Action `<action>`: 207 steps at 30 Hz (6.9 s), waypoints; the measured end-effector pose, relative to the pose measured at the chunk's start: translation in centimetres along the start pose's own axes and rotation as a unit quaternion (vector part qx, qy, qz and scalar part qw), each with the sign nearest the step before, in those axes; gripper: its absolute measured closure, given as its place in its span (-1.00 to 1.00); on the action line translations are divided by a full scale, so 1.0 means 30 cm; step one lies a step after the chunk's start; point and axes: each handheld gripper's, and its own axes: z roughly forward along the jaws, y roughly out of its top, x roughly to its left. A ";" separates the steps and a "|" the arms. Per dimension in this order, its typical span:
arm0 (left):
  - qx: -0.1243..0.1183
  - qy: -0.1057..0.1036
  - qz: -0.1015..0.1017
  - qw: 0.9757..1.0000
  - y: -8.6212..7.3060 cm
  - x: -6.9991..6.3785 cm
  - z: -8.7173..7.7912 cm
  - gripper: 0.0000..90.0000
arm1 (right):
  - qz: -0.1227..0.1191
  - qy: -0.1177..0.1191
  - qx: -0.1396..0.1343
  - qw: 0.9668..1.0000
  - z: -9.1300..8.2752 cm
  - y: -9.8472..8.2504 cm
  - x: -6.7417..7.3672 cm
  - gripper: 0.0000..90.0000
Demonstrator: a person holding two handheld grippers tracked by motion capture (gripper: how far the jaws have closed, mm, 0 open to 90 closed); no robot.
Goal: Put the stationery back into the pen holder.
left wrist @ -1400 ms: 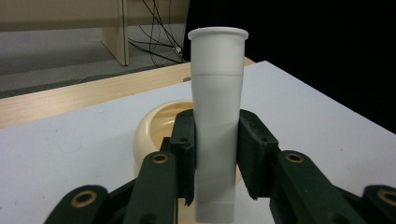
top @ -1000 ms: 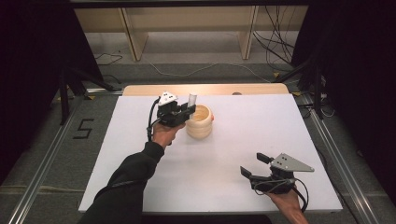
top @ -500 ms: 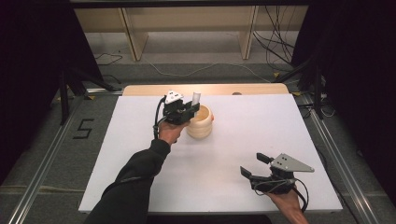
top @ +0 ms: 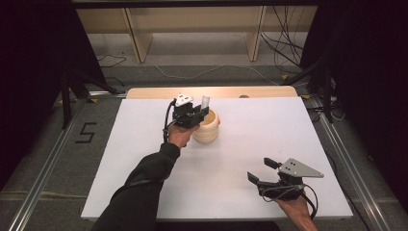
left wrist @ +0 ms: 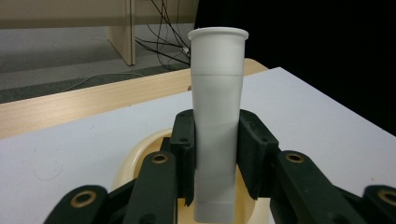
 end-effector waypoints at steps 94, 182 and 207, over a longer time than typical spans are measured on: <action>0.111 -0.002 -0.020 0.994 0.016 -0.001 -0.078 -0.41 | 0.001 0.004 0.004 1.000 0.005 -0.003 0.002 -0.53; 0.059 -0.108 0.061 0.991 -0.263 -0.118 -0.513 -0.66 | 0.008 0.028 0.024 0.999 0.023 -0.006 0.014 -0.54; 0.052 -0.100 0.063 0.992 -0.316 -0.107 -0.536 -0.66 | 0.006 0.027 0.023 0.999 0.023 -0.006 0.012 -0.54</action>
